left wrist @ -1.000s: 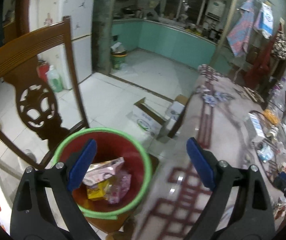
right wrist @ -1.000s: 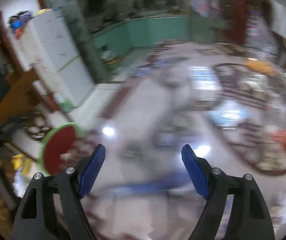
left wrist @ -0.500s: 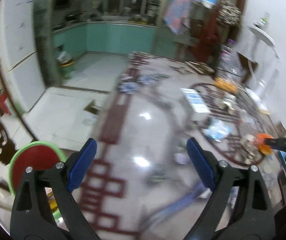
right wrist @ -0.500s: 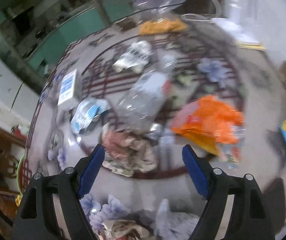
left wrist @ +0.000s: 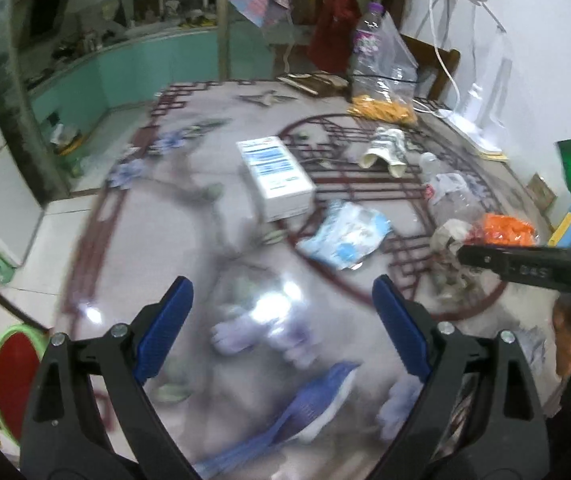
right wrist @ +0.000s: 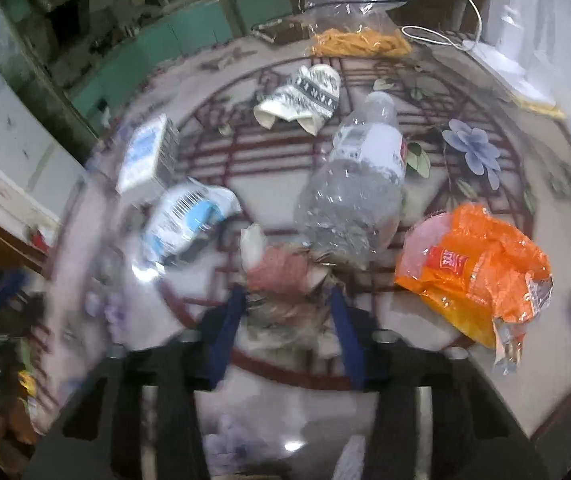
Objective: Collect trash
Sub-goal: 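Move both open tools back over the cluttered table, then grasp the crumpled patterned paper with the right tool while the left tool grasps the white snack bag, then carry the paper and snack bag over the red bucket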
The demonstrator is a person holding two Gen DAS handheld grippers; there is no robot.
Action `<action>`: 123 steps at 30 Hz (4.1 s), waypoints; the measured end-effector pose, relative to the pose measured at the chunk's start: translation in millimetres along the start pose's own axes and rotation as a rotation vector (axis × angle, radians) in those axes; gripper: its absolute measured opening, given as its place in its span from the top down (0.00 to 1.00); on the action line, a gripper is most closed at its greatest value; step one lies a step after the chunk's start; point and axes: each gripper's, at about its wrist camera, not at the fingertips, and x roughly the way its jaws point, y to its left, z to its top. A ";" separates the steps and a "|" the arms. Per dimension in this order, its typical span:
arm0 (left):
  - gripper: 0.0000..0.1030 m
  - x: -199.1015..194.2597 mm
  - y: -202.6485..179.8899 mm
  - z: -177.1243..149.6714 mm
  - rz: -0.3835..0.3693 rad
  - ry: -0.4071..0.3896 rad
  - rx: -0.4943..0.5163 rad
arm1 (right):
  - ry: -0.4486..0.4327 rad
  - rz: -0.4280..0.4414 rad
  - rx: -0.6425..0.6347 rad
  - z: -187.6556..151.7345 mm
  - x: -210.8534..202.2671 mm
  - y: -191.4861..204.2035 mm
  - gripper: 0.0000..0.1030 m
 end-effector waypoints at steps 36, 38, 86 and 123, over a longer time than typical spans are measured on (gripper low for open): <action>0.75 53.8 -44.7 23.9 -0.039 0.075 0.102 | -0.164 0.211 0.169 4.6 -61.4 -14.7 0.64; 0.75 33.7 -36.5 21.2 -0.043 0.059 0.101 | -0.169 0.203 0.162 3.4 -62.9 -13.6 0.64; 0.74 -114.2 90.9 -26.0 0.124 -0.223 -0.070 | -0.440 0.096 -0.073 -57.2 -126.5 133.5 0.63; 0.72 -150.8 184.7 -55.2 0.259 -0.241 -0.207 | -0.349 0.185 -0.296 -72.7 -87.6 261.5 0.63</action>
